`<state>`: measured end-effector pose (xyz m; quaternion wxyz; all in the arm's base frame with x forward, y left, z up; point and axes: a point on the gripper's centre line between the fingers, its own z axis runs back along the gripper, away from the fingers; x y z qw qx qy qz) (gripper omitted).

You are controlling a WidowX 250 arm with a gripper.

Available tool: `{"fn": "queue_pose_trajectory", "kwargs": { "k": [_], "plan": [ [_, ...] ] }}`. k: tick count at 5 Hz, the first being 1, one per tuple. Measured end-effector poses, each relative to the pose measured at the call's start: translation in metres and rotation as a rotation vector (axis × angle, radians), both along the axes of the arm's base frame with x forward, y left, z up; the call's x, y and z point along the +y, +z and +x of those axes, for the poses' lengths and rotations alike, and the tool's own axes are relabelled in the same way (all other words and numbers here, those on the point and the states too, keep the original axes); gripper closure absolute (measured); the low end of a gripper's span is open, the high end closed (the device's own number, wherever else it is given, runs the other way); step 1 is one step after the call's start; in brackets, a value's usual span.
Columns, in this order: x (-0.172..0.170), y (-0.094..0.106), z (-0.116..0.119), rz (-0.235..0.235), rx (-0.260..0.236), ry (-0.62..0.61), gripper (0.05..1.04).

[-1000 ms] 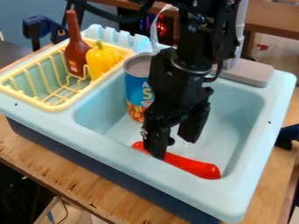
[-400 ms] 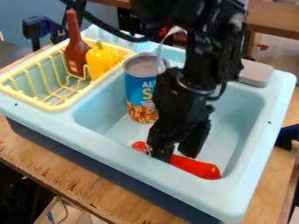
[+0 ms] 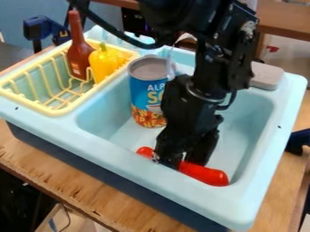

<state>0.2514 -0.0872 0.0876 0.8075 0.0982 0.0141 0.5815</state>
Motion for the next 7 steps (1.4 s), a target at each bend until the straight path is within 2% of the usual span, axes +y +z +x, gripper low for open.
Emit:
{"fn": "queue_pose_trajectory", "kwargs": {
  "k": [1, 2, 4, 5, 6, 7],
  "plan": [
    [-0.001, 0.0, -0.001, -0.022, 0.014, -0.052, 0.473],
    [0.0, 0.002, -0.001, -0.018, 0.021, -0.082, 0.553],
    [0.007, 0.029, 0.014, -0.006, 0.009, -0.143, 0.553],
    [0.007, 0.052, 0.022, -0.036, -0.043, -0.196, 0.553],
    [0.011, 0.067, 0.019, -0.018, -0.075, -0.265, 0.553],
    [0.009, 0.058, 0.011, -0.059, -0.051, -0.452, 0.553]
  ]
}}
